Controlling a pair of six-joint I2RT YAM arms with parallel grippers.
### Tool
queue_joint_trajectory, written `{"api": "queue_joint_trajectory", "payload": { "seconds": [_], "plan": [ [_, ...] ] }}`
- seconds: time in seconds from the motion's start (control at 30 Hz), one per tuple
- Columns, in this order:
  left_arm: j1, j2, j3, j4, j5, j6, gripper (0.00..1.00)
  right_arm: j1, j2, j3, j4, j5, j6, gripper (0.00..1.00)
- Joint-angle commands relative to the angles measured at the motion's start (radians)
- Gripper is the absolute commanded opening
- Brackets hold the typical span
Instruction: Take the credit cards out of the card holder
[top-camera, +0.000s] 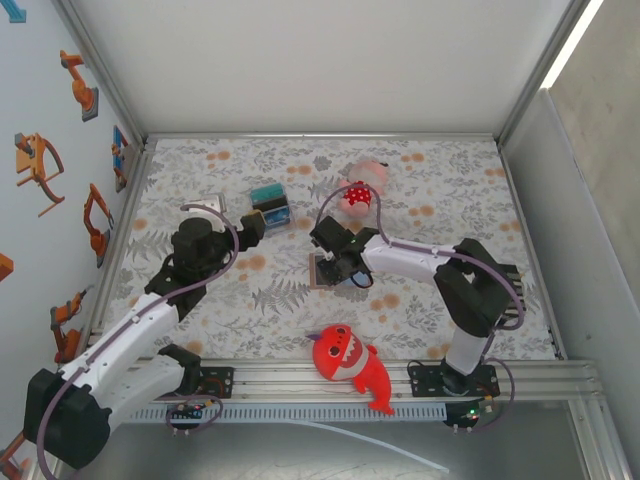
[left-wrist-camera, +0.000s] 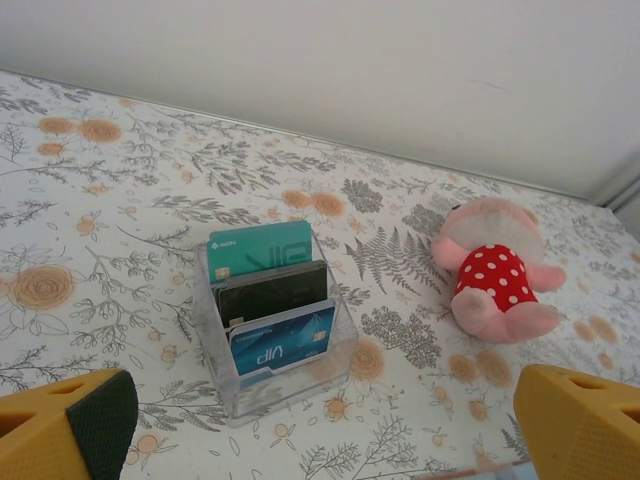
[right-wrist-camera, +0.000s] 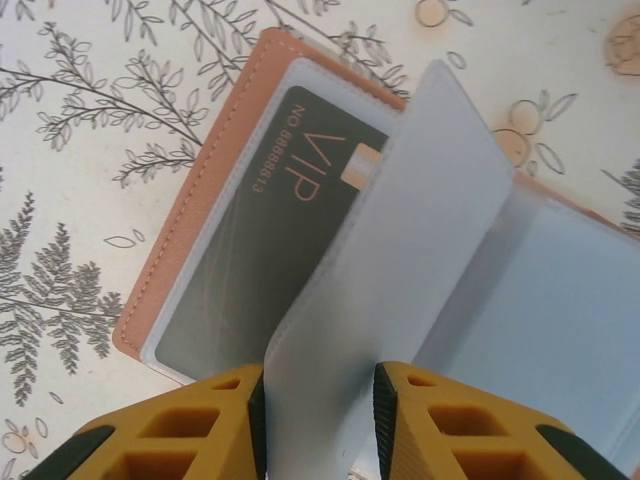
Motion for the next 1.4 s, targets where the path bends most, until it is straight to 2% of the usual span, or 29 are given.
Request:
{"api": "queue_joint_trajectory", "payload": {
  "seconds": [0.0,0.27,0.53,0.97,1.2,1.37],
  "plan": [
    [-0.011,0.01,0.04,0.02,-0.005,0.03,0.97,-0.013,-0.057,-0.023,-0.022,0.06,0.032,0.33],
    [-0.037,0.031,0.043,0.041,-0.004,0.064,0.97,-0.063,-0.097,-0.076,-0.021,0.083,0.042,0.33],
    [-0.068,0.061,0.045,0.036,-0.022,0.125,0.97,-0.107,-0.086,-0.113,0.02,0.053,0.043,0.33],
    [-0.071,0.094,0.046,0.05,-0.032,0.119,0.97,-0.139,-0.036,-0.112,0.031,0.07,0.066,0.39],
    [-0.073,0.115,0.048,0.055,-0.024,0.128,0.97,-0.154,-0.093,-0.126,0.026,0.09,0.076,0.39],
    [-0.102,0.12,0.048,0.046,-0.04,0.181,0.97,-0.187,-0.135,-0.154,0.022,0.098,0.084,0.39]
  ]
}}
